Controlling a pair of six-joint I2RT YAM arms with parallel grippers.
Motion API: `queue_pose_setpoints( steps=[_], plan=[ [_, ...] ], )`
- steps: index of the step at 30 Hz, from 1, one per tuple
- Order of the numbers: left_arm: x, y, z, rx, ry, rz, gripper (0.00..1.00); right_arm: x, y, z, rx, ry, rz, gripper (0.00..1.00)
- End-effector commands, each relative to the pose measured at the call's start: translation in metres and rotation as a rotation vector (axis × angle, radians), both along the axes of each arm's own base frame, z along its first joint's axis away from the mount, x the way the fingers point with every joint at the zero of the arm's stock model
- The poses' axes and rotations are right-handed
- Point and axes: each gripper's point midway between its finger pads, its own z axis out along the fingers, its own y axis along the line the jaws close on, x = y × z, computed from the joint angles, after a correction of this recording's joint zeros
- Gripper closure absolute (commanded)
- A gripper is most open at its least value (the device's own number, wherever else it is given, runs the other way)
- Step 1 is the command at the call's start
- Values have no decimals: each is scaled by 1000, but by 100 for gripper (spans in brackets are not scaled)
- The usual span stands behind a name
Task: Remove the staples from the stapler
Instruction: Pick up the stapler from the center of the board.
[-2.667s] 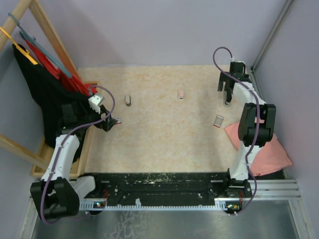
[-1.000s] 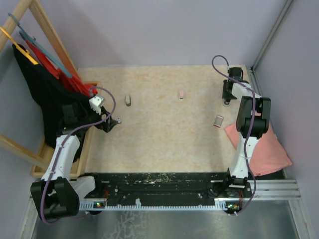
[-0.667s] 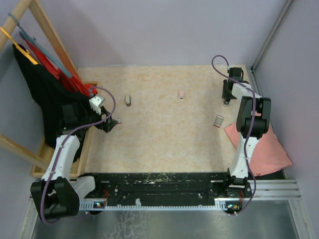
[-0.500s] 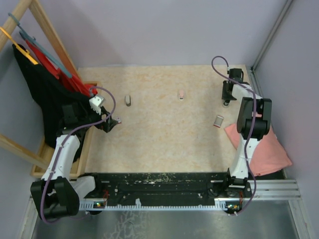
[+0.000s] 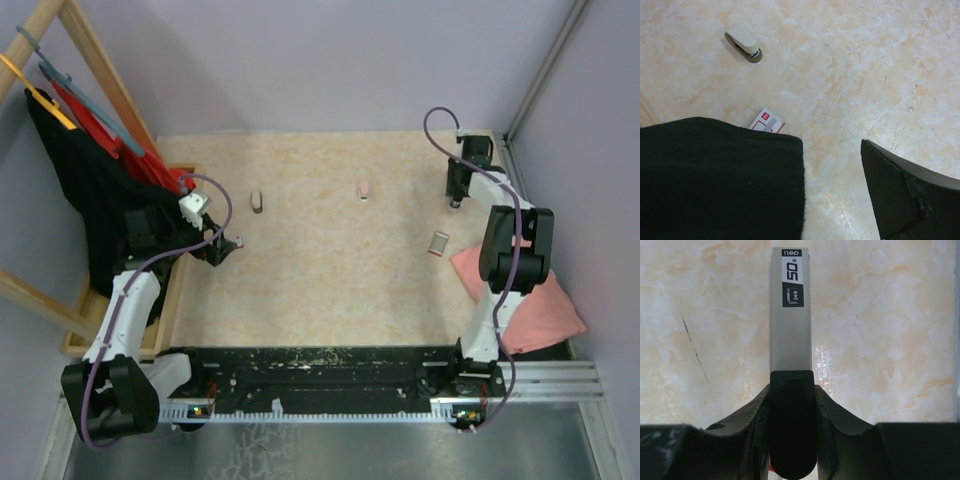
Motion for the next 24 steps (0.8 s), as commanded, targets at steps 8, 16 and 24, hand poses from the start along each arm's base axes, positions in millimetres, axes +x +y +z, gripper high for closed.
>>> queue_pose_setpoints(
  steps=[8,16,24],
  plan=[
    [-1,-2,5,8,-41,-23,0,19,54,105,-68,-281,176,100],
    [-2,-3,4,10,-42,-25,0,0,108,134,-75,-336,352,100],
    [-2,-3,5,10,-46,-26,0,-42,185,158,-97,-411,616,100]
  ],
)
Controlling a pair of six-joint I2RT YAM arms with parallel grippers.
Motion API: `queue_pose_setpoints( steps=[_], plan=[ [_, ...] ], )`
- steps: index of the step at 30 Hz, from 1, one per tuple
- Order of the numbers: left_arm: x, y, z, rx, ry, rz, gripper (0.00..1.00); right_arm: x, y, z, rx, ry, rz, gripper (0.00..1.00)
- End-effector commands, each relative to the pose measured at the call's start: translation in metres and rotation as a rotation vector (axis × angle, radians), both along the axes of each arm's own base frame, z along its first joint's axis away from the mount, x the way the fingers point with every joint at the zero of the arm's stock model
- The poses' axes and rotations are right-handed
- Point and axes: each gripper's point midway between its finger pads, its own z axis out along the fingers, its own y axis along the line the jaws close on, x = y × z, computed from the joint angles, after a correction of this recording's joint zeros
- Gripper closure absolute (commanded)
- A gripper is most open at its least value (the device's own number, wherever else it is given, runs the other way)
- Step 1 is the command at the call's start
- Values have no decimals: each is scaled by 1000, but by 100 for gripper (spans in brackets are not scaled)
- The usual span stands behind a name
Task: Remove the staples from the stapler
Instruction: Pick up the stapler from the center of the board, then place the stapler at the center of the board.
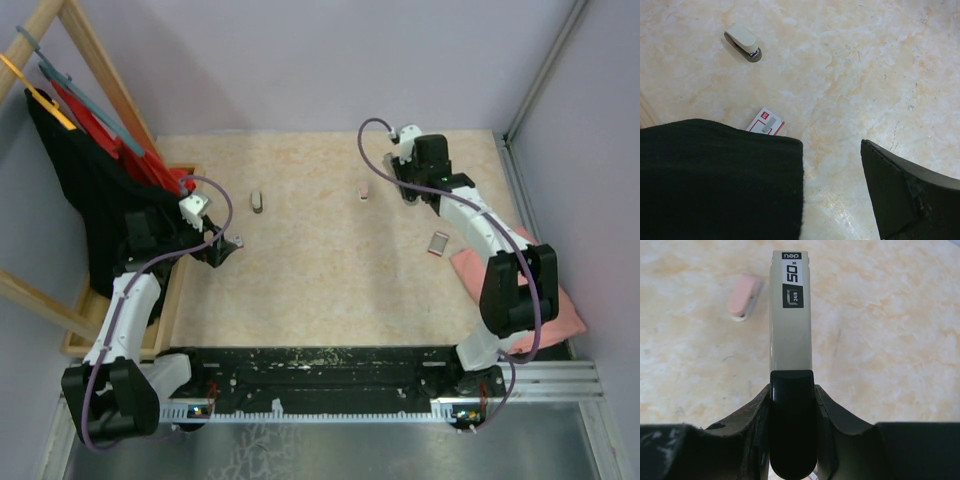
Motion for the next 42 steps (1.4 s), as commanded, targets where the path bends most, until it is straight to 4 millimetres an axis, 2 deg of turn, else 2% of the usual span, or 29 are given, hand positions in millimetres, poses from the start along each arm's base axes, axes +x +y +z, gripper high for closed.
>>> queue_pose_setpoints(
  steps=[1,5,8,16,22,30,42],
  plan=[
    [0,-3,7,6,-42,-24,0,-11,52,67,17,-214,202,100],
    [-1,-3,7,7,-44,-25,0,-39,92,70,30,-243,374,100],
    [-1,-3,7,7,-44,-26,0,-61,117,66,36,-243,485,100],
    [-1,-3,5,7,-39,-25,0,-99,164,42,-6,-223,696,100],
    [0,-3,5,6,-38,-27,0,-121,187,15,-47,-193,810,100],
    [0,-3,5,8,-39,-25,0,-135,202,-29,-84,-128,868,100],
    [-1,-3,4,8,-39,-26,0,-159,221,-69,-121,-115,967,100]
  ],
)
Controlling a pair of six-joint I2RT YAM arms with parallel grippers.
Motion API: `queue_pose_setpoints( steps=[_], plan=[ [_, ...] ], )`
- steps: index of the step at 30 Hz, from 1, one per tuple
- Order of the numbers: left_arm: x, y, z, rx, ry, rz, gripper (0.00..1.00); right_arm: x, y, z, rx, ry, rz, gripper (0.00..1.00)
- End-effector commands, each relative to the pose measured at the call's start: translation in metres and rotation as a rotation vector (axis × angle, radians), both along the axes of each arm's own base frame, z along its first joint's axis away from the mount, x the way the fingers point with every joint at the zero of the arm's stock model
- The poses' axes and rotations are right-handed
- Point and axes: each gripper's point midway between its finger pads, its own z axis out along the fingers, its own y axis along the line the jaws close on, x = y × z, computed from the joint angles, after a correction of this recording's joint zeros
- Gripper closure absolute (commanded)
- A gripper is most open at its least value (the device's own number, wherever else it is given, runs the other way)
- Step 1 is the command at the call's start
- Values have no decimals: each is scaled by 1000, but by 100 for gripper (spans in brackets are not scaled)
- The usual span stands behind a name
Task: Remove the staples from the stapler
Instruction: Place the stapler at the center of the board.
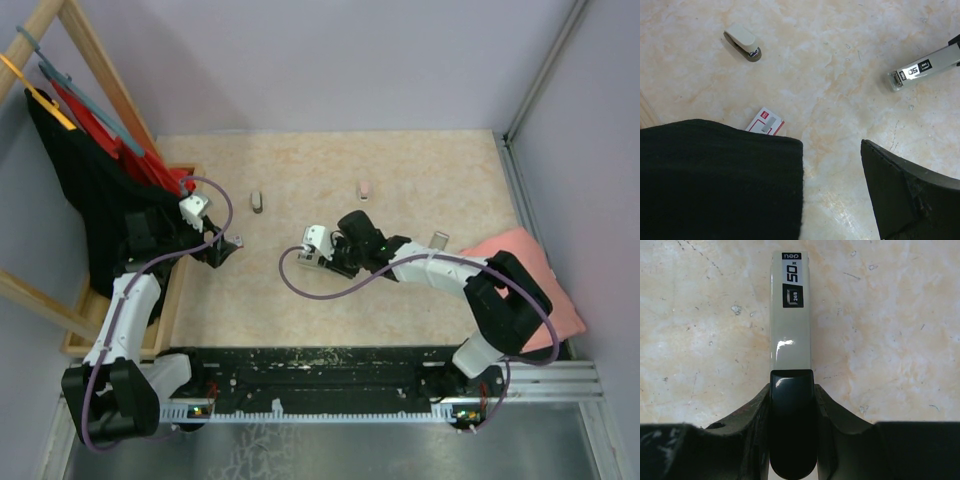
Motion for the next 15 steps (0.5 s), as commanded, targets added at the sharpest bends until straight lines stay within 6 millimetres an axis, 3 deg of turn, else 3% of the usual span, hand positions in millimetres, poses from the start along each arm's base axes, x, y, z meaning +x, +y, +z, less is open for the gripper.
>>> queue_pose_setpoints(
  steps=[1,15],
  plan=[
    [0,-3,5,6,-38,-26,0,15,30,26,104,-119,51,100],
    [-2,-3,6,8,-45,-28,0,14,30,1,52,-90,50,100]
  ],
)
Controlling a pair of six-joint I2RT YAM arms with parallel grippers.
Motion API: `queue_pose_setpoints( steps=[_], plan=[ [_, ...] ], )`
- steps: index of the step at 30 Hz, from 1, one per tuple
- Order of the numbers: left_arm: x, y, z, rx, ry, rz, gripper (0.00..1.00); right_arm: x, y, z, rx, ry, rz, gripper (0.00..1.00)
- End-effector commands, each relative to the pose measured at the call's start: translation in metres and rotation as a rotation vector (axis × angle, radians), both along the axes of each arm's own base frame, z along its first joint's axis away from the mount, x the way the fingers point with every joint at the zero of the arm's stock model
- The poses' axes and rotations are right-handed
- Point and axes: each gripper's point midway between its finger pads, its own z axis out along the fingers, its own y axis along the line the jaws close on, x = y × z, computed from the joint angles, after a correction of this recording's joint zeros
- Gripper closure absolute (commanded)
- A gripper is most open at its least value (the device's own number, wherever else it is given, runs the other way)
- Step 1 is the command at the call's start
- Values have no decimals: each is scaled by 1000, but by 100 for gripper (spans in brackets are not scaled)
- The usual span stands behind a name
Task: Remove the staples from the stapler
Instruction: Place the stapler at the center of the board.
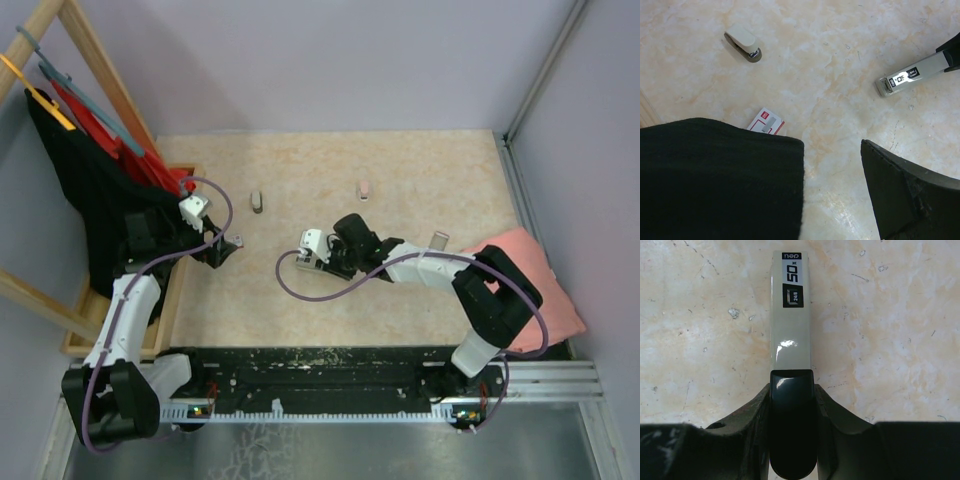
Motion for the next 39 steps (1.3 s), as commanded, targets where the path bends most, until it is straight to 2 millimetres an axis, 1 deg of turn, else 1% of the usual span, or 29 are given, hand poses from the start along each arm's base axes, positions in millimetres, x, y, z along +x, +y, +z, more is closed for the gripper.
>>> queue_pose_setpoints(
  steps=[1,6,7,10,14,16,21,22,23,25,28,32,34,36,39],
  plan=[
    [-1,-3,5,8,-40,-27,0,15,21,17,68,-86,23,100],
    [-1,-3,5,7,-40,-30,0,17,21,14,59,-85,19,100],
    [-1,-4,4,6,-38,-31,0,17,21,14,59,-86,18,98],
    [-1,-3,4,7,-36,-30,0,18,21,15,61,-92,9,90],
    [-1,-3,4,6,-37,-29,0,18,22,16,63,-88,10,72],
    [-1,-3,4,5,-36,-30,0,18,22,16,64,-82,10,66],
    [-1,-3,4,5,-34,-29,0,18,22,17,64,-81,10,63],
    [-1,-3,4,5,-34,-29,0,17,21,5,43,-61,10,63],
    [-1,-3,4,6,-36,-30,0,17,21,3,39,-57,10,62],
    [-1,-3,4,5,-36,-31,0,17,21,3,38,-56,8,61],
    [-1,-4,4,4,-35,-31,0,19,22,4,41,-60,-4,57],
    [-2,-4,4,3,-36,-36,0,22,22,12,54,-68,-20,40],
    [-2,-5,4,2,-37,-38,0,24,23,17,61,-74,-32,33],
    [-2,-6,5,0,-37,-46,0,25,24,37,97,-102,-42,27],
    [-4,-9,8,-7,-42,-69,0,27,24,55,127,-123,-60,21]
  ],
)
